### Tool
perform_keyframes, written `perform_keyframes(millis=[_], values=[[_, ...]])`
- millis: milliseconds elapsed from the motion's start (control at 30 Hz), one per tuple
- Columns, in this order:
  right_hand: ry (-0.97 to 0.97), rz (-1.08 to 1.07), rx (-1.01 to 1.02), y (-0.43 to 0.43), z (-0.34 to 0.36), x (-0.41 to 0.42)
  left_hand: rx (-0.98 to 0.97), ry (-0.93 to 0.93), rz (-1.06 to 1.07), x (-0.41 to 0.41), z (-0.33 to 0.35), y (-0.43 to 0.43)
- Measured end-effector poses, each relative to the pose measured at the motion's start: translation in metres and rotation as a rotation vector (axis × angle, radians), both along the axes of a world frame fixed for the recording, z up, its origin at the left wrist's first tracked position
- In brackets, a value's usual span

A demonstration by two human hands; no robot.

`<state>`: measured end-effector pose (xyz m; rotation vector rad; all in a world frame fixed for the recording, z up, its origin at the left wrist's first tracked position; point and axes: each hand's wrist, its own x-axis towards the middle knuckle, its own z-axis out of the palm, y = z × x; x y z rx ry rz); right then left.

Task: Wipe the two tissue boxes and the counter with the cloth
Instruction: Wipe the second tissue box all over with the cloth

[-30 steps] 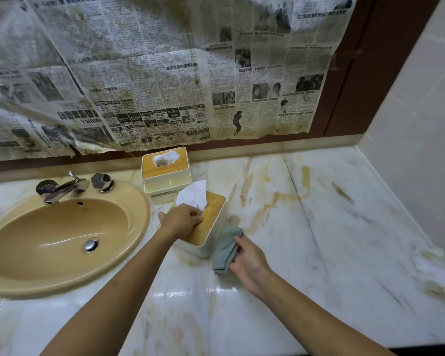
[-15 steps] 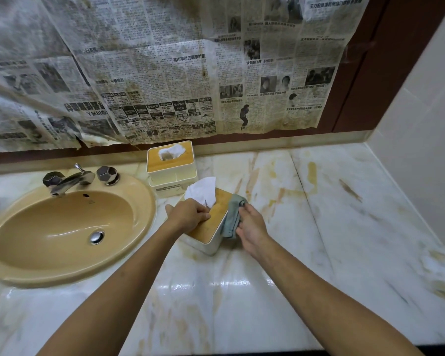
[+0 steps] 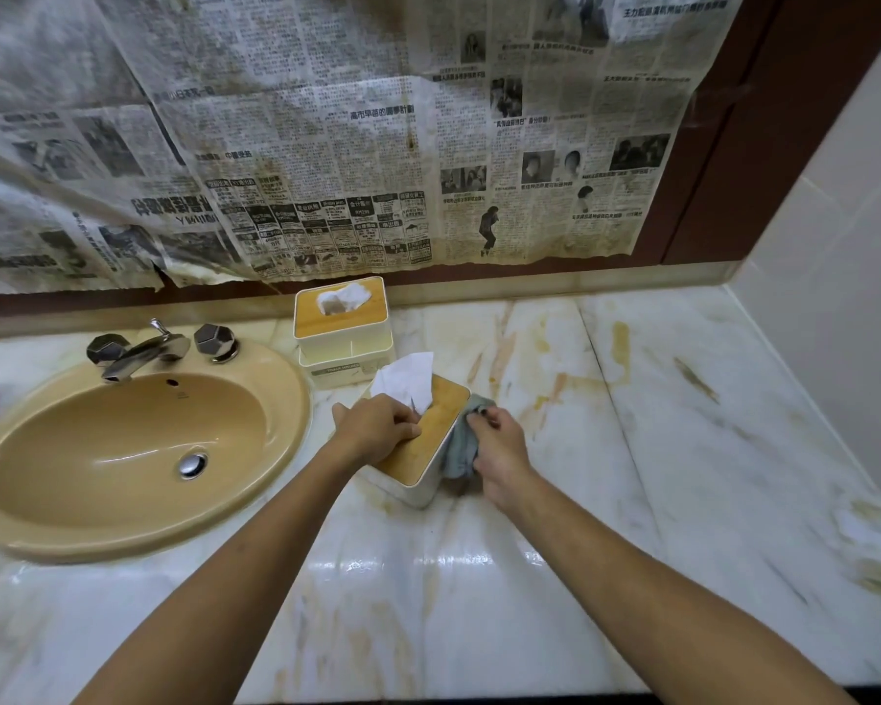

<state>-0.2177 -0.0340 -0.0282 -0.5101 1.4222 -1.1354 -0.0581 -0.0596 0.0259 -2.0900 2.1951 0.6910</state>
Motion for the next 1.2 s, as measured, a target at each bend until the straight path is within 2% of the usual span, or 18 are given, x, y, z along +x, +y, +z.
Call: perform_keyframes(millis=[133,267,467,567,733,900,1000,1200], values=[[0.022,0.072,0.013,0.025,-0.001,0.008,-0.012,0.005,0.004,0.0,0.0,0.0],[-0.065,0.17,0.096,0.067,-0.016,0.026,-0.012,0.004,-0.001,-0.001,0.0,0.0],[-0.063,-0.01,0.083,0.006,-0.003,0.007,-0.023,0.015,-0.013,0.0,0.001,0.005],[-0.034,0.003,0.079,-0.013,0.005,-0.006,-0.044,0.032,-0.031,0.001,0.0,0.006],[-0.141,-0.05,0.102,-0.001,0.001,-0.031,-0.038,0.045,-0.194,0.011,-0.001,0.006],[-0.054,-0.055,0.121,0.021,-0.006,-0.046,-0.048,-0.047,-0.304,0.009,0.0,0.004],[-0.016,-0.02,0.087,0.027,-0.007,-0.045,-0.063,-0.039,-0.262,-0.002,0.002,0.004],[0.109,0.092,0.021,0.027,0.006,-0.037,-0.024,0.098,-0.033,-0.008,-0.005,0.01]])
